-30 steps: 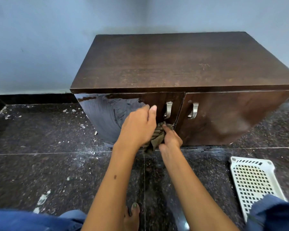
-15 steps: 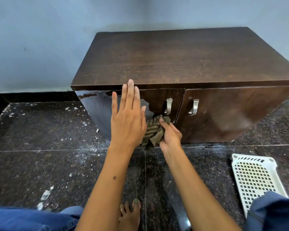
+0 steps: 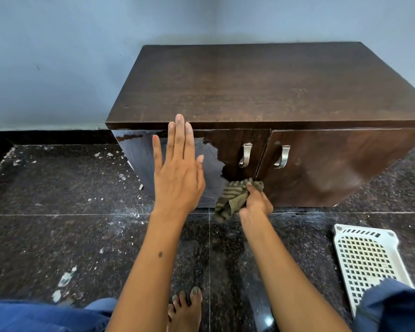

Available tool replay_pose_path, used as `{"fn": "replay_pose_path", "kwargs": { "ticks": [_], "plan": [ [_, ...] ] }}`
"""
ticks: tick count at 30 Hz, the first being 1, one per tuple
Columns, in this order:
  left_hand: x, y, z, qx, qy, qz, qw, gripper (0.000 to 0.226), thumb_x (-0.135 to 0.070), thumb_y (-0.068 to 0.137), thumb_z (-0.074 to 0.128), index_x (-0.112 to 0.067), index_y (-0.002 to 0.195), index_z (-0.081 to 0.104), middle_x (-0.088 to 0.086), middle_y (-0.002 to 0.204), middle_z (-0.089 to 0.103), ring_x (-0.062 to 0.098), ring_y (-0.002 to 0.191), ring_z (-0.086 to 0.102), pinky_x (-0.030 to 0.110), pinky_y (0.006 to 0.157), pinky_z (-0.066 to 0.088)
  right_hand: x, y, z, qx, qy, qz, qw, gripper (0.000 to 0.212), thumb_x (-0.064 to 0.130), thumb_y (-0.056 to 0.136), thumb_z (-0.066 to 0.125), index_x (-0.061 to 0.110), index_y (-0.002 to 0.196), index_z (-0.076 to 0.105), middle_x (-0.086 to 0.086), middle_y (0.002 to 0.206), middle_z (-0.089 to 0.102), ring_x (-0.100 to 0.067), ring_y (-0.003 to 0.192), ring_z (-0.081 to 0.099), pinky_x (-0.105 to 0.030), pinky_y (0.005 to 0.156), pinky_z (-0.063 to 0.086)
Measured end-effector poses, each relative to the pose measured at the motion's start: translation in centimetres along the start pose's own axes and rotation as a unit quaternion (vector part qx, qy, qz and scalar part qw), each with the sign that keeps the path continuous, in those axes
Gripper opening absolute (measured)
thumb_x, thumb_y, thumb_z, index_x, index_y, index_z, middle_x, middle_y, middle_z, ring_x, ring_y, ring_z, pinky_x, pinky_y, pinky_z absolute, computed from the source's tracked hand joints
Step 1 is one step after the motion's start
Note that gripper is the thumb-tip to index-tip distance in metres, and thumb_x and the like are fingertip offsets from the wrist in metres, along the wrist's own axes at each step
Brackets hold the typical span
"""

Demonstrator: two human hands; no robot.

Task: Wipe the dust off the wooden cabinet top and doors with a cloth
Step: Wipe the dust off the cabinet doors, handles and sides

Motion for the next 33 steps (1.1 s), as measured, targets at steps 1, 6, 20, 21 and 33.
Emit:
{"fn": "replay_pose_path", "kwargs": {
  "ticks": [1, 6, 20, 21, 33],
  "plan": [
    [0.0, 0.0, 0.0, -0.002, -0.001, -0.001, 1.000, 0.061, -0.028, 0.099, 0.027, -0.004, 0.150, 0.002, 0.011, 0.158, -0.003, 0.022, 0.146, -0.004, 0.044, 0.117, -0.006, 0.0, 0.2, -0.2, -0.008, -0.004, 0.015, 1.000, 0.029, 0.000, 0.079, 0.071, -0.001, 0.108, 0.065, -0.016, 0.103, 0.067, -0.028, 0.088, 0.065, -0.041, 0.084, 0.054],
    [0.0, 0.1, 0.3, -0.012, -0.009, -0.004, 1.000, 0.061, -0.028, 0.099, 0.028, -0.003, 0.149, 0.005, 0.013, 0.158, 0.000, 0.024, 0.146, -0.001, 0.045, 0.117, -0.005, 1.2, 0.3, 0.9, 0.031, 0.028, -0.048, 0.998, 0.014, -0.001, 0.076, 0.073, 0.011, 0.076, 0.066, -0.007, 0.078, 0.068, -0.015, 0.061, 0.065, -0.027, 0.055, 0.056],
    [0.4, -1.6, 1.7, -0.022, -0.023, -0.035, 0.999, 0.059, -0.028, 0.099, 0.024, -0.001, 0.149, 0.006, 0.015, 0.157, -0.002, 0.026, 0.146, -0.001, 0.046, 0.117, -0.007, -2.6, 3.5, 0.5, 0.011, 0.044, 0.075, 0.996, 0.014, 0.004, 0.081, 0.070, 0.008, 0.074, 0.058, -0.016, 0.104, 0.067, -0.029, 0.093, 0.064, -0.051, 0.090, 0.051],
    [0.3, -1.8, 2.0, -0.017, -0.026, -0.034, 0.999, 0.059, -0.028, 0.099, 0.024, -0.001, 0.149, 0.005, 0.015, 0.157, -0.002, 0.026, 0.146, -0.002, 0.046, 0.117, -0.007, -2.8, 3.3, 0.4, 0.012, 0.054, 0.072, 0.996, 0.012, 0.002, 0.078, 0.072, 0.006, 0.077, 0.061, -0.016, 0.099, 0.068, -0.031, 0.091, 0.066, -0.052, 0.087, 0.052],
    [-0.8, -3.2, 4.6, 0.014, -0.064, -0.015, 0.998, 0.059, -0.030, 0.099, 0.024, 0.000, 0.148, 0.010, 0.016, 0.157, 0.004, 0.027, 0.146, 0.001, 0.045, 0.117, -0.006, -5.7, 5.6, -0.6, -0.019, -0.021, 0.133, 0.991, 0.018, 0.016, 0.088, 0.059, 0.012, 0.105, 0.060, -0.010, 0.124, 0.057, -0.026, 0.112, 0.057, -0.039, 0.098, 0.046]
  ]
}}
Point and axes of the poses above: each hand's wrist, its own y-axis towards the middle knuckle, its own z-axis out of the palm, x = y × z, the point moved 6 cm from there along y, towards the middle knuckle
